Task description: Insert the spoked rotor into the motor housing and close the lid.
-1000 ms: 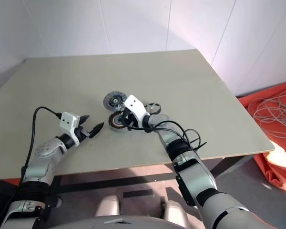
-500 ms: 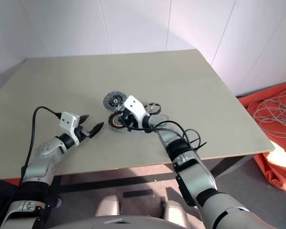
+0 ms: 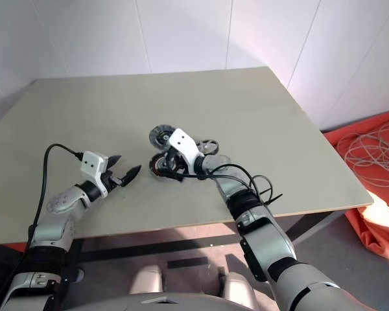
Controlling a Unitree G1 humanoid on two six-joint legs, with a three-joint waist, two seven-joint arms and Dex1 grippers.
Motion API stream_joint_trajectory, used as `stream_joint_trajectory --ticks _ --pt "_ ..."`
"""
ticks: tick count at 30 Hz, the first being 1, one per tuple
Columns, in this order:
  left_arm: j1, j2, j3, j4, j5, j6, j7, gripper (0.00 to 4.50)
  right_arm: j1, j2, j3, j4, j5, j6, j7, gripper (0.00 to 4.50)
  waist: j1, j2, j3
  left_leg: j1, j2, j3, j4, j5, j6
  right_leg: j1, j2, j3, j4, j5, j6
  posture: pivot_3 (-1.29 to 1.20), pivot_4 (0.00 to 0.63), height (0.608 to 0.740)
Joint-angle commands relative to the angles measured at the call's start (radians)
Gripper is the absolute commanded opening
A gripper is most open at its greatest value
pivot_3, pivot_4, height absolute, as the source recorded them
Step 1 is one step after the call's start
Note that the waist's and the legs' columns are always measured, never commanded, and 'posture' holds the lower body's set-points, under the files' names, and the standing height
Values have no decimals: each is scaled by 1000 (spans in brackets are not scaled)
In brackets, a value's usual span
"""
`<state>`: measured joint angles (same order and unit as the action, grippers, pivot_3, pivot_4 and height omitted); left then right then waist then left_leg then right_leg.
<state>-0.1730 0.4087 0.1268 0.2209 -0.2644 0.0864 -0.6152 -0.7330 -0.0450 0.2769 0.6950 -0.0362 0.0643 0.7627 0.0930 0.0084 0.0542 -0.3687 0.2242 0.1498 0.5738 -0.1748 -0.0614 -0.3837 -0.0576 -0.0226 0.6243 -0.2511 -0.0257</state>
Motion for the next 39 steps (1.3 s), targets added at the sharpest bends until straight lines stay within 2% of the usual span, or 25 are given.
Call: stream_joint_trajectory --ticks 1,26,29,37,39 --pt "-12 10 17 -29 -5 -10 3 4500 -17 4 -16 -68 20 -4 6 4479 0 0 0 0 0 0 0 0 0 0 0 0 0 0 0 0 0 740" --pt "-16 11 16 -22 -1 -14 4 4500 30 -23 -34 -178 52 43 18 4479 0 0 0 0 0 0 0 0 0 0 0 0 0 0 0 0 0 740" --pt "-15 11 17 -22 -1 -14 5 4500 36 -28 -39 -193 58 47 19 3845 1 0 0 0 0 0 0 0 0 0 0 0 0 0 0 0 0 740" --pt "-14 8 14 -28 -2 -11 5 4500 62 -61 -29 -261 54 104 30 1045 1 0 0 0 0 0 0 0 0 0 0 0 0 0 0 0 0 740" --pt "-13 6 11 -36 -2 -5 8 4500 64 -63 -27 -267 52 112 28 1045 1 0 0 0 0 0 1 0 0 0 0 0 0 0 0 0 0 740"
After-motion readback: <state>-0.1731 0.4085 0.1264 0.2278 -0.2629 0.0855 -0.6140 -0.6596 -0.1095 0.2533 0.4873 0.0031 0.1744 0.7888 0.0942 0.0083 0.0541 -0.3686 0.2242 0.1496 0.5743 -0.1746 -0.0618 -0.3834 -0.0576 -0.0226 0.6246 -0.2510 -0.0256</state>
